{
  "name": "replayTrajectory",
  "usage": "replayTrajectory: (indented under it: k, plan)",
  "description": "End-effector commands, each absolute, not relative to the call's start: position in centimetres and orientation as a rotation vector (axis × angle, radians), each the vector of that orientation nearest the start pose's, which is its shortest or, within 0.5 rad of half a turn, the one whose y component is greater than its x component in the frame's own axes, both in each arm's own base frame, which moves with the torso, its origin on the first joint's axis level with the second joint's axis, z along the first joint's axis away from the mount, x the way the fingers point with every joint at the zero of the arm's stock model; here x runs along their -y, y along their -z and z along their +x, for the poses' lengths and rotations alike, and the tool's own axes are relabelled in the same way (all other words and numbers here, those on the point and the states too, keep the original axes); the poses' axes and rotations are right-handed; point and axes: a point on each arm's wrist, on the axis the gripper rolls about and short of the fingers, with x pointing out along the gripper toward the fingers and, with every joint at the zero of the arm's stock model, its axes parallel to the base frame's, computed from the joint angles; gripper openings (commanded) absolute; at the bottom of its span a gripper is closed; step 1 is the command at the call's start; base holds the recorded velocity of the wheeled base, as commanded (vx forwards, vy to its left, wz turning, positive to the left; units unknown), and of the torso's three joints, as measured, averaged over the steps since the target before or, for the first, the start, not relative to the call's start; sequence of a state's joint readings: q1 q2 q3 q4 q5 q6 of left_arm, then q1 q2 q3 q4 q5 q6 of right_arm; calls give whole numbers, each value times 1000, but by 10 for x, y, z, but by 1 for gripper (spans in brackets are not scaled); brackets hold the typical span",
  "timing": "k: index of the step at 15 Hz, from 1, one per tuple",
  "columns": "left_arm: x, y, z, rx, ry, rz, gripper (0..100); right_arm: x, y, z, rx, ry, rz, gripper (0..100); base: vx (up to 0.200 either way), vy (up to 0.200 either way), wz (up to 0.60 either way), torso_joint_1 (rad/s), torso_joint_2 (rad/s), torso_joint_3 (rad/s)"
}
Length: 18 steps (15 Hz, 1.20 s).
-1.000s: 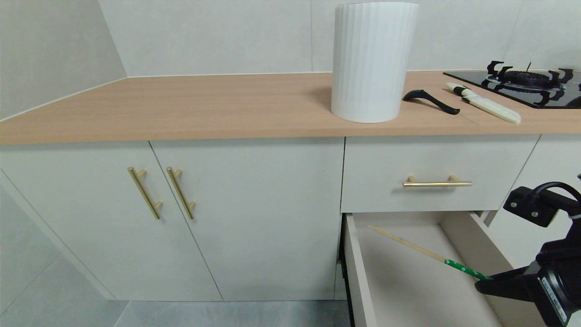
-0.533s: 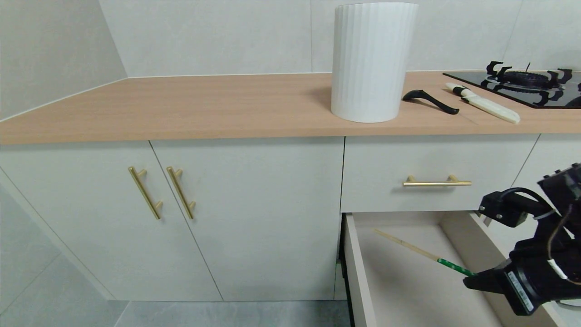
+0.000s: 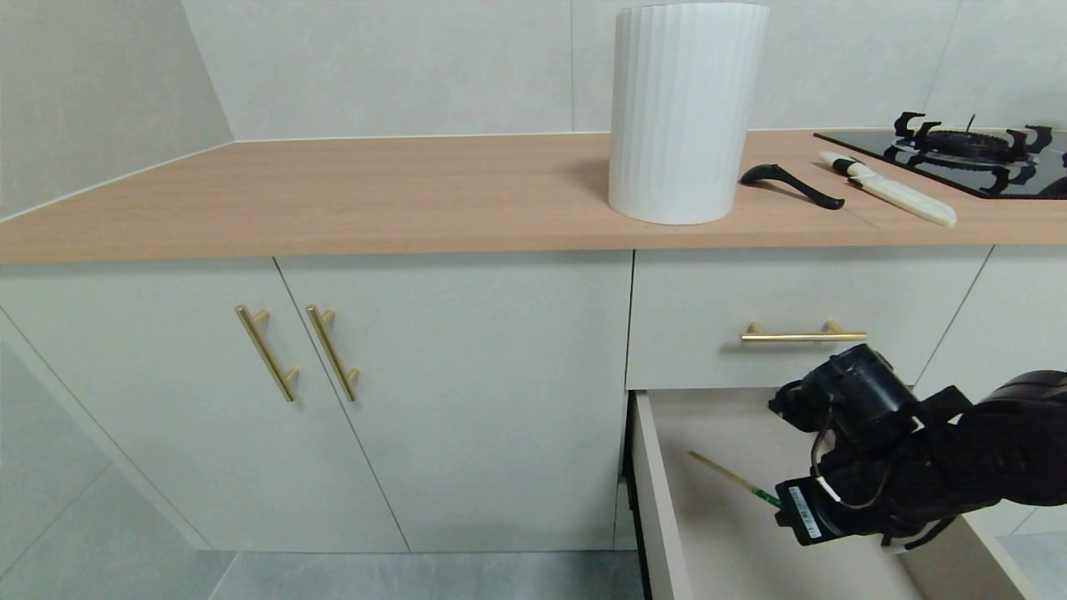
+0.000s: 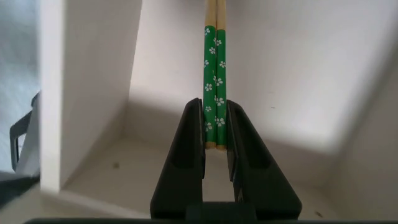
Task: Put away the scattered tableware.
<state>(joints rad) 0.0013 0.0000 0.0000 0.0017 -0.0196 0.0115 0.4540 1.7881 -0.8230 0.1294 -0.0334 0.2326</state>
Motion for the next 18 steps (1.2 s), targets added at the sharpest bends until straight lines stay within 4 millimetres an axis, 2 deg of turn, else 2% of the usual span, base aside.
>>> replayTrajectory:
  k: [1, 8, 15, 18]
  plan:
    - [0, -75, -23, -3, 18, 11, 100, -128, -69, 260, -1167, -210, -45, 0, 0, 0, 0, 0, 0, 0]
    - [0, -75, -23, -3, 18, 12, 100, -135, -33, 271, -1232, -192, -68, 0, 0, 0, 0, 0, 0, 0]
    - [0, -75, -23, -3, 18, 12, 100, -142, 18, 285, -1264, -179, -66, 0, 0, 0, 0, 0, 0, 0]
    - [0, -75, -23, -3, 18, 11, 100, -144, 28, 288, -1252, -174, -56, 0, 0, 0, 0, 0, 0, 0]
